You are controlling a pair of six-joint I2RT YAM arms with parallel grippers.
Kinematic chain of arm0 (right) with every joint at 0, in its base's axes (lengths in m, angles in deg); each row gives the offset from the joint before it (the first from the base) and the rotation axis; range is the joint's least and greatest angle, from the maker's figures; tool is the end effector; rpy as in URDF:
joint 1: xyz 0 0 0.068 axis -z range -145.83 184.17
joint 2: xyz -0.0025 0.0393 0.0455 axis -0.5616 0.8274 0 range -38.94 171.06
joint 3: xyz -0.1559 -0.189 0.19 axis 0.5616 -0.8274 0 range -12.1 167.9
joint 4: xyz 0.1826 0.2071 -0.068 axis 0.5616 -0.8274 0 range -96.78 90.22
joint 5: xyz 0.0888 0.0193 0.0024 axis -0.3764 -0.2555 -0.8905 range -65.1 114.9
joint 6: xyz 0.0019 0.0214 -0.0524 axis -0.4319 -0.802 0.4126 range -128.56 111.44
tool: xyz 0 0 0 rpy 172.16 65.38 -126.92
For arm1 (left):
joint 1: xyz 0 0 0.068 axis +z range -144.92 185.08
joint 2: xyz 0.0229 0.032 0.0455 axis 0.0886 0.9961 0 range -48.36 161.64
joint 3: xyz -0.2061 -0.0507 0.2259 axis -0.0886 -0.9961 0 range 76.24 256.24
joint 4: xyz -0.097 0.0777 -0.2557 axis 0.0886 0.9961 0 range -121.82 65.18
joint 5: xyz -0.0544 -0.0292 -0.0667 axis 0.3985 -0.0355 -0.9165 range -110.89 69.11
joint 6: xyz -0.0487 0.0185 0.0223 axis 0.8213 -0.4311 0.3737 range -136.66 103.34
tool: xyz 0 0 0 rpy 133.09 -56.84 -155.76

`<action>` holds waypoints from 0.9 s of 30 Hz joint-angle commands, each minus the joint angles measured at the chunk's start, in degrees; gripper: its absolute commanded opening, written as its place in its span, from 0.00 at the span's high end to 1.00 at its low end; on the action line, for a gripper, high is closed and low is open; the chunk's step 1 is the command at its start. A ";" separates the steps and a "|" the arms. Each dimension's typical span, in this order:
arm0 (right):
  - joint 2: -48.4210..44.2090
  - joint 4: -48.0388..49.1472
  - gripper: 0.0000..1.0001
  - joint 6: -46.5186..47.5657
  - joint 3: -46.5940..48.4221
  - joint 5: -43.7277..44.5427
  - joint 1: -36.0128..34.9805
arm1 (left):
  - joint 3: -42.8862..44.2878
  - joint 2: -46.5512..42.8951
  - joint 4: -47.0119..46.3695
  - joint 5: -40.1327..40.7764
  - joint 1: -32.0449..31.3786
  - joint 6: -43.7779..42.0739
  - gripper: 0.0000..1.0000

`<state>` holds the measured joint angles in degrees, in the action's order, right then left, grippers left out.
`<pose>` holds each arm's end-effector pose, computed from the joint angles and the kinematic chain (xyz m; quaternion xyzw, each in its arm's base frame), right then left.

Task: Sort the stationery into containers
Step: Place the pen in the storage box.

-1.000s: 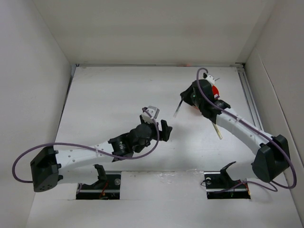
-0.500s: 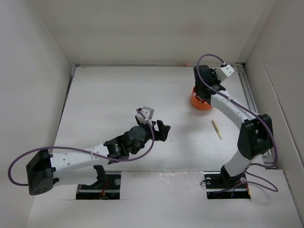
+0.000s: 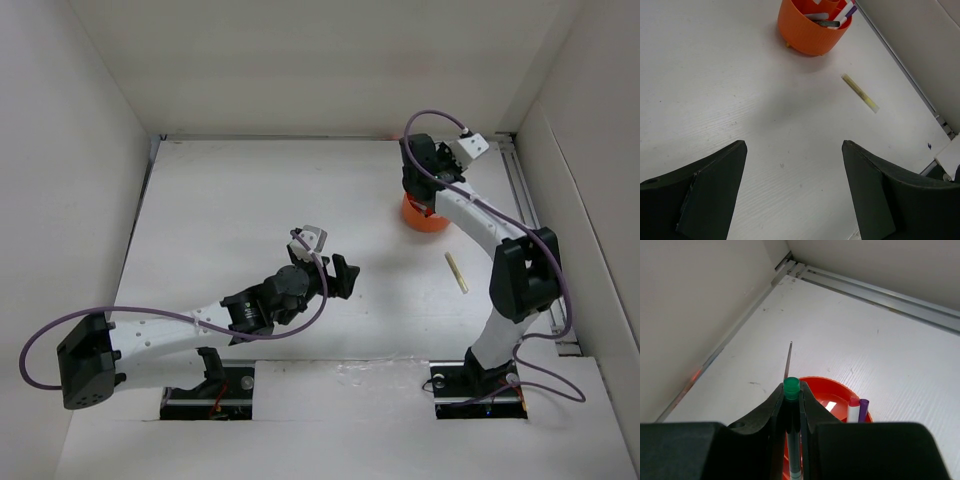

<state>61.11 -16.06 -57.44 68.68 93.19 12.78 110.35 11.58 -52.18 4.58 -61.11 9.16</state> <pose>0.4035 0.1185 0.3275 0.4243 0.6539 -0.1903 0.5968 0.1151 -0.2185 0.3013 0.1099 0.7287 -0.3586 0.5730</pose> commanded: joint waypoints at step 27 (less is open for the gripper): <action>10.69 -20.46 0.90 -15.97 10.89 11.15 -3.84 | 1.05 0.26 -2.32 -0.34 0.36 0.02 0.25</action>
<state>71.47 -29.85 -68.11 75.85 101.39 9.70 110.35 12.02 -52.20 4.54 -61.04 9.16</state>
